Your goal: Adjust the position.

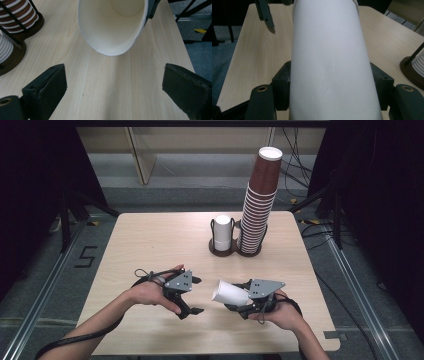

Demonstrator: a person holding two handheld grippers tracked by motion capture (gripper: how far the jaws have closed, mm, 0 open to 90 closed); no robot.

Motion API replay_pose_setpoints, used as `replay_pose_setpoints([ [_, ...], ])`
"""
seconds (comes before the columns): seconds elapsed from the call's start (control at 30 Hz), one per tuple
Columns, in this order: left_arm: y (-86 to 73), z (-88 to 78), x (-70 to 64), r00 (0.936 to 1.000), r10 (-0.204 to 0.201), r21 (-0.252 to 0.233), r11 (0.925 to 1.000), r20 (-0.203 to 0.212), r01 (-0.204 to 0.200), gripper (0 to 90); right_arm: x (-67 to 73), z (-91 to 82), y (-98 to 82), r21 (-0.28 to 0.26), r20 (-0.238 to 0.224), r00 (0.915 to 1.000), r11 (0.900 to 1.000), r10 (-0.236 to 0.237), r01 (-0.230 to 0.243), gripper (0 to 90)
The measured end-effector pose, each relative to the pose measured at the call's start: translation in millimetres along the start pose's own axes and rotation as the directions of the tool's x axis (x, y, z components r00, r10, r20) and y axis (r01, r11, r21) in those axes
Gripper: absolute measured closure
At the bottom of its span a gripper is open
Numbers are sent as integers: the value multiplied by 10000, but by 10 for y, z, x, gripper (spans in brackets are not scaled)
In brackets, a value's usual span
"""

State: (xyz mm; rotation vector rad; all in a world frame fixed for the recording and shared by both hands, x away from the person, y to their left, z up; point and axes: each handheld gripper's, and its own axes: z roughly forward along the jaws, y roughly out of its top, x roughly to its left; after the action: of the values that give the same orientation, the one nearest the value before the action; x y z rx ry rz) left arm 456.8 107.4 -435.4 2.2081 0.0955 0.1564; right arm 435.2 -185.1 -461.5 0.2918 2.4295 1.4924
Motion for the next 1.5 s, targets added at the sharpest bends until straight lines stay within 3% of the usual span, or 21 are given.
replay_pose_setpoints([
  [0.17,33,-9,13,9997,-243,-473,9986,86,247,53,-1,-22,-37,-322,169,9994,9990,304,-299,355],
  [0.33,59,0,28,9977,-529,-888,9944,428,566,54,23,-18,-59,-508,17,9993,9980,385,-384,355],
  [0.53,96,53,47,9951,-566,-1000,9929,807,646,54,30,-7,-52,-693,-214,9994,9971,289,-303,354],
  [0.73,147,118,33,9928,-567,-996,9927,1054,673,54,78,45,-37,-516,-588,9980,9983,228,-258,354],
  [1.03,191,177,17,9909,-438,-922,9942,1275,558,64,99,80,-24,-544,-718,9974,9984,87,-126,354],
  [1.23,192,211,12,9882,-421,-966,9937,1471,567,116,102,99,-21,-576,-734,9973,9983,-59,16,355],
  [1.3,193,212,14,9894,-281,-852,9955,1424,405,135,104,99,-15,-544,-744,9972,9985,-42,1,354],
  [1.5,200,231,11,9874,-393,-993,9935,1530,549,146,114,114,-5,-544,-832,9965,9985,-99,54,354],
])
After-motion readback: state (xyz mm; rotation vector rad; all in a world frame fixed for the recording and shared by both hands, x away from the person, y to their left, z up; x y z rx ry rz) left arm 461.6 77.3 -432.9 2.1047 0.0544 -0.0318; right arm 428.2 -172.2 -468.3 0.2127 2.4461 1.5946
